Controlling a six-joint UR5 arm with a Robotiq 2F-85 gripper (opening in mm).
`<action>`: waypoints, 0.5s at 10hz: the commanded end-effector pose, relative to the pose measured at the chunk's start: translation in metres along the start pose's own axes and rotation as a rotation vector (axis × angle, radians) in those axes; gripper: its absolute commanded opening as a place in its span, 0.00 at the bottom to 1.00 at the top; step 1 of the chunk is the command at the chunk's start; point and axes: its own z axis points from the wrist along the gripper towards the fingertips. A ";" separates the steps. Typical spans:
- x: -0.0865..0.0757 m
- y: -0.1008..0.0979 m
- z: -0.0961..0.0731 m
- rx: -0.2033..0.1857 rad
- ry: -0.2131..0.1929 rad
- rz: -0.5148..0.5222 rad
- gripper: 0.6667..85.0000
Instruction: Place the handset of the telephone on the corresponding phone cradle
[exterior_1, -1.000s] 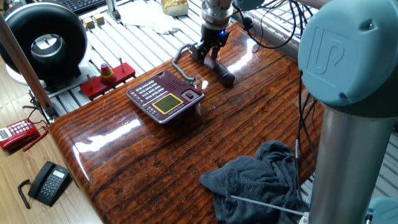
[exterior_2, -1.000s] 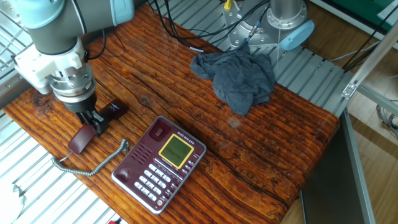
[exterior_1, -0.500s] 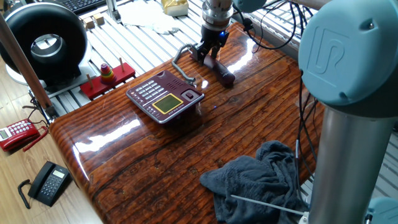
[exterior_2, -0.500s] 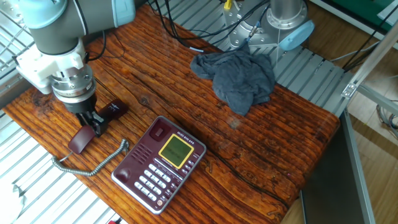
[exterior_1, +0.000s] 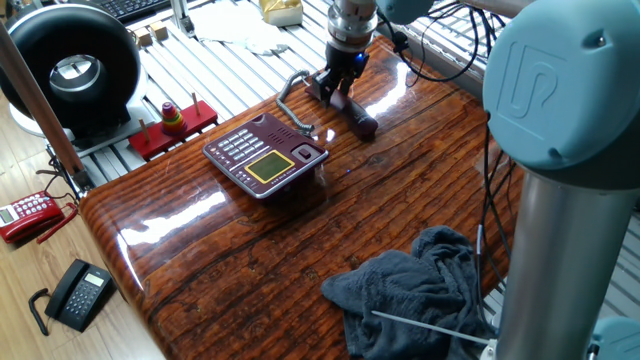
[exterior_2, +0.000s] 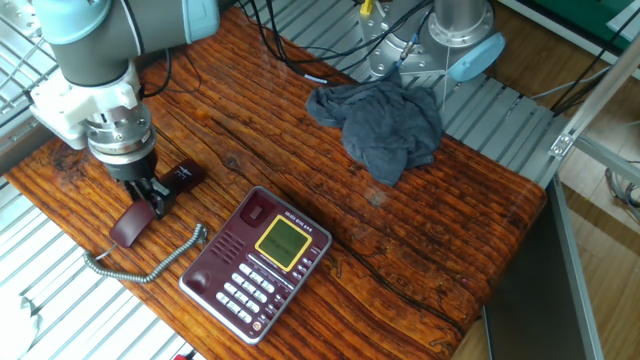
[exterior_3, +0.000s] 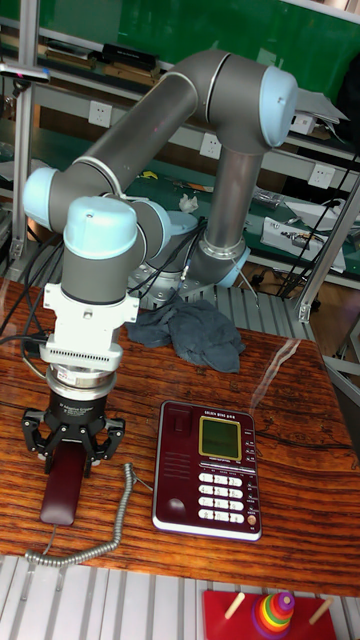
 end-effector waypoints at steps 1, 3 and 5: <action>0.001 0.004 0.002 -0.024 -0.016 -0.001 0.62; 0.004 0.003 0.002 -0.019 -0.008 0.003 0.53; 0.010 0.000 -0.006 -0.016 0.031 0.004 0.44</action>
